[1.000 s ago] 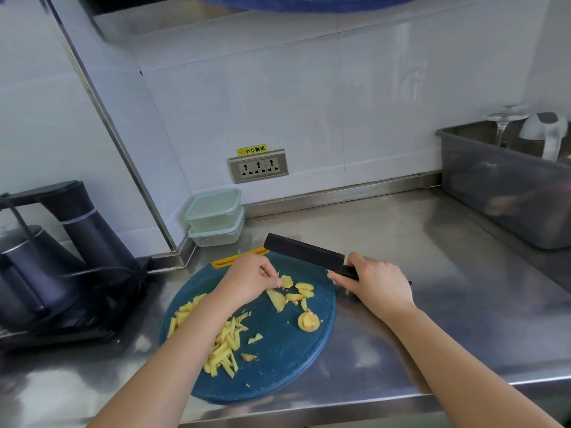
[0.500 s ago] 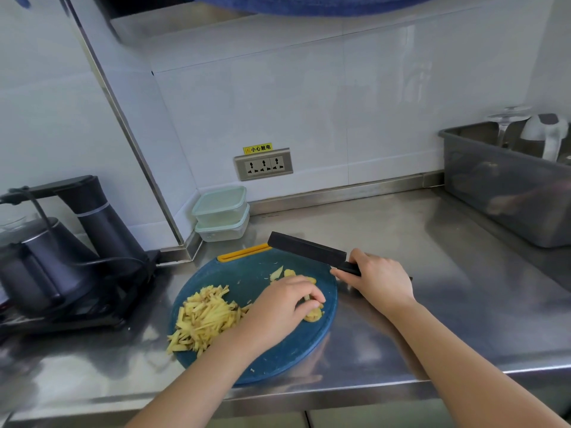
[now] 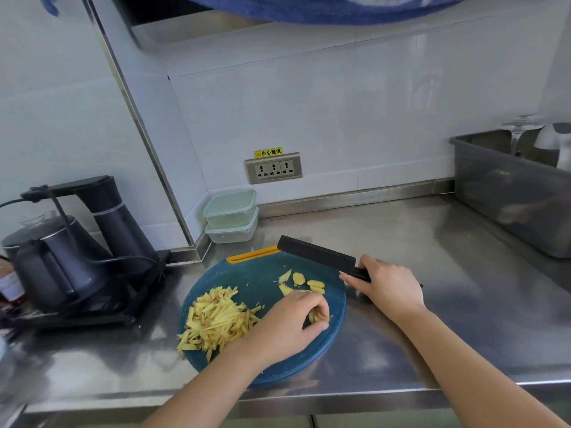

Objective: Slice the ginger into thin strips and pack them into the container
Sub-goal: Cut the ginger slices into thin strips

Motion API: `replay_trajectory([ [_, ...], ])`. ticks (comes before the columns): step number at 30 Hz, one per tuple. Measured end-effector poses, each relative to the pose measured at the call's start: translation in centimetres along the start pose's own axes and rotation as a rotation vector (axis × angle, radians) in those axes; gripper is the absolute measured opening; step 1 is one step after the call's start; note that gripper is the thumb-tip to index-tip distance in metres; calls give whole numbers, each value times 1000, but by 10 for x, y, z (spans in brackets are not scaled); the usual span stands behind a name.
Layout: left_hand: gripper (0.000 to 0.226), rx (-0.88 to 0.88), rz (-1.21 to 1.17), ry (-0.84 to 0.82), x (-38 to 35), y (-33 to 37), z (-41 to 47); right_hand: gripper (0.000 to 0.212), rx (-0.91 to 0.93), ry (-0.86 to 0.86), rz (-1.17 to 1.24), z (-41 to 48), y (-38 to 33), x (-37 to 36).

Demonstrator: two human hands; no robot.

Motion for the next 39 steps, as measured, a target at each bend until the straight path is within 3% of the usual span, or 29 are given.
replay_trajectory([
  [6,10,-21,67,-37,2,8,2,46,25,-32,5,-8,-7,5],
  [10,14,106,155,59,8,6,-13,52,124,51,54,-25,-23,19],
  [12,14,192,186,138,14,1,-26,48,88,82,58,-30,-31,37],
  [16,17,252,126,182,18,-6,-42,48,-118,-257,156,-37,-36,45],
  [20,22,277,8,147,15,-16,-47,54,-144,-588,140,-63,-47,41],
  [23,24,270,-47,147,13,-21,-50,51,-154,-691,144,-77,-49,35],
  [29,36,250,-111,242,18,-23,-55,51,-109,-650,74,-83,-51,26],
  [39,16,83,13,350,18,-7,-56,44,-37,-580,-34,-102,-61,21],
])
Point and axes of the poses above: each hand's wrist, its own z-axis towards the middle knuckle, its own x-axis out of the back of the hand, y = z × x, the point moved 9 cm from there along z, towards the middle knuckle, and after that the axes turned 14 degrees about -x, right-handed, at the moved point
